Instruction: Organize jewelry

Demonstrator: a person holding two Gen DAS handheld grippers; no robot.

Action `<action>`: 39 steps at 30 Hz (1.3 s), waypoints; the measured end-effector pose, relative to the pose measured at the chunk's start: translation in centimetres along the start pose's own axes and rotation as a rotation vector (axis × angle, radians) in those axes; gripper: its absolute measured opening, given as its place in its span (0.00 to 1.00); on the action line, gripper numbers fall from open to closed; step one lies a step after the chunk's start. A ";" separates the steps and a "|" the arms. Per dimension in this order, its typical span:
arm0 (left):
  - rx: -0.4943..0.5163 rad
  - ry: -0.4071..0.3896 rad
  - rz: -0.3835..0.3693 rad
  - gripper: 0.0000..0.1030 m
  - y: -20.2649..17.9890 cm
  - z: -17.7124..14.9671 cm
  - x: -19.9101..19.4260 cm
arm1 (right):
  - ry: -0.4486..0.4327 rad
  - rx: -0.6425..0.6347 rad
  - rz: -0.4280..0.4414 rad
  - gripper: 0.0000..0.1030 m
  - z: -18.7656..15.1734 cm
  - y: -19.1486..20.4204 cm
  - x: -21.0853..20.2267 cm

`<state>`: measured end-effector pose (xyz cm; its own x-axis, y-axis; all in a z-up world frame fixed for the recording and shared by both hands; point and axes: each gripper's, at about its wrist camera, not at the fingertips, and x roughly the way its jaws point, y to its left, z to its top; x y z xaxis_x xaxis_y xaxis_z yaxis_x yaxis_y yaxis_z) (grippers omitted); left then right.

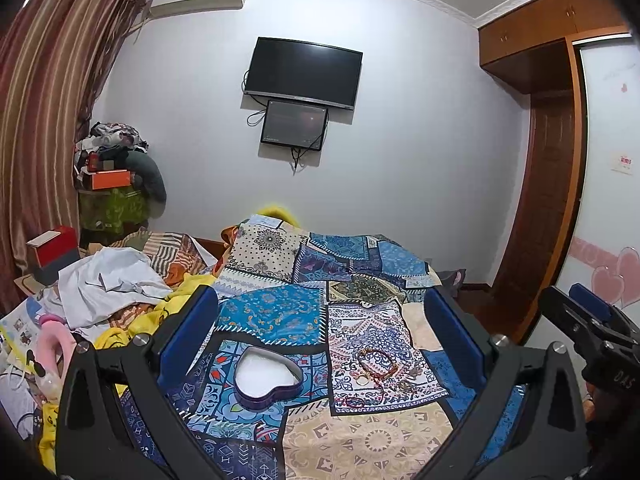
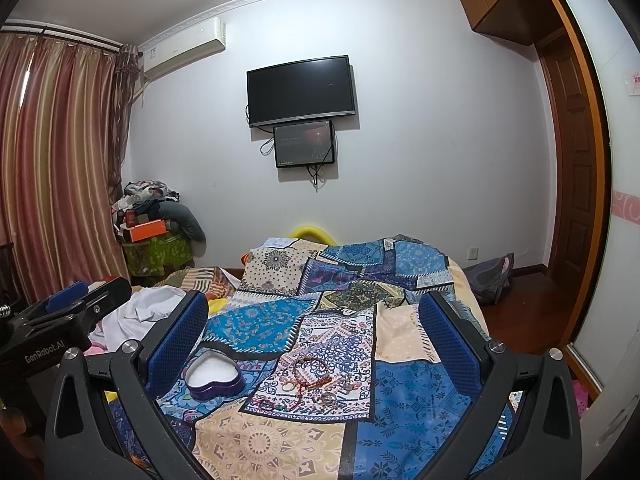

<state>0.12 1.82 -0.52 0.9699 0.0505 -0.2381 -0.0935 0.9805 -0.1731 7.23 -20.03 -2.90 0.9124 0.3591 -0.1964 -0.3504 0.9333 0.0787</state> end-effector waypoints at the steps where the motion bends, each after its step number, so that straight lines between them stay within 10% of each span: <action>1: 0.000 0.000 0.000 1.00 0.0 0.0 0.0 | 0.000 0.001 0.000 1.00 0.0 0.0 0.0; 15: -0.001 0.057 0.007 1.00 -0.2 -0.5 2.3 | 0.047 0.009 -0.050 1.00 -0.7 -1.2 1.9; 30: 0.130 0.371 -0.088 1.00 -2.8 -6.0 11.2 | 0.306 0.002 -0.099 0.99 -5.2 -5.9 7.1; 39: 0.113 0.566 -0.184 0.72 -3.5 -9.7 14.9 | 0.456 -0.031 -0.006 0.59 -7.7 -7.1 9.9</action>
<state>12.73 -2.73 -12.69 0.6950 -0.2006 -0.6904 0.1191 0.9791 -0.1646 17.16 -23.04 -12.89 0.7307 0.3116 -0.6075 -0.3574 0.9327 0.0484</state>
